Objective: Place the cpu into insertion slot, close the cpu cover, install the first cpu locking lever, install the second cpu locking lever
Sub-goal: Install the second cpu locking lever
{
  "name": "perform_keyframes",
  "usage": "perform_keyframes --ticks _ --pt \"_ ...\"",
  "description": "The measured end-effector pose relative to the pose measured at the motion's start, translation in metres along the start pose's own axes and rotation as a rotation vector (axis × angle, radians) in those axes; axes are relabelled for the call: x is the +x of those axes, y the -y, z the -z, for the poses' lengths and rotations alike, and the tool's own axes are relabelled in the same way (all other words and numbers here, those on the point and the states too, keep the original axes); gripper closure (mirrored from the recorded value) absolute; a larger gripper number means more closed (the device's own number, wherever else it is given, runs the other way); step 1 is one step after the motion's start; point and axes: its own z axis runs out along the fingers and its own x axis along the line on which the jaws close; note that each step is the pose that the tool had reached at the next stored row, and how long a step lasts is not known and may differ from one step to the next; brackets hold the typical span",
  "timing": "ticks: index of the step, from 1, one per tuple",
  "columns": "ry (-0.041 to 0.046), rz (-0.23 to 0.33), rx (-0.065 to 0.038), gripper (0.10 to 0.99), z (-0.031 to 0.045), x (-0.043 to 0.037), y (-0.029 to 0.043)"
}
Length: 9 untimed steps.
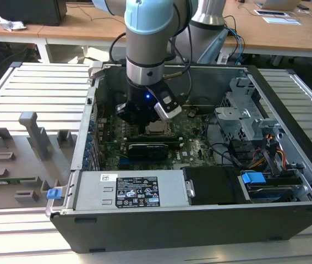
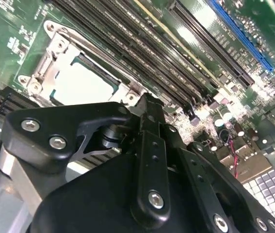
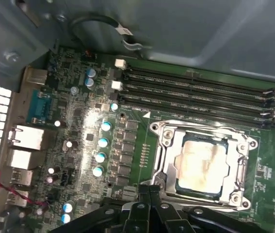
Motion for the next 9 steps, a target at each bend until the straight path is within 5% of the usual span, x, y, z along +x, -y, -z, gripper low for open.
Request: perform_keyframes --ticks 4,9 --pt "-0.0172 -0.001 0.076 0.98 -0.0004 -0.0176 -0.007" --pt "-0.0349 -0.002 0.109 0.98 -0.0015 -0.0392 -0.0147"
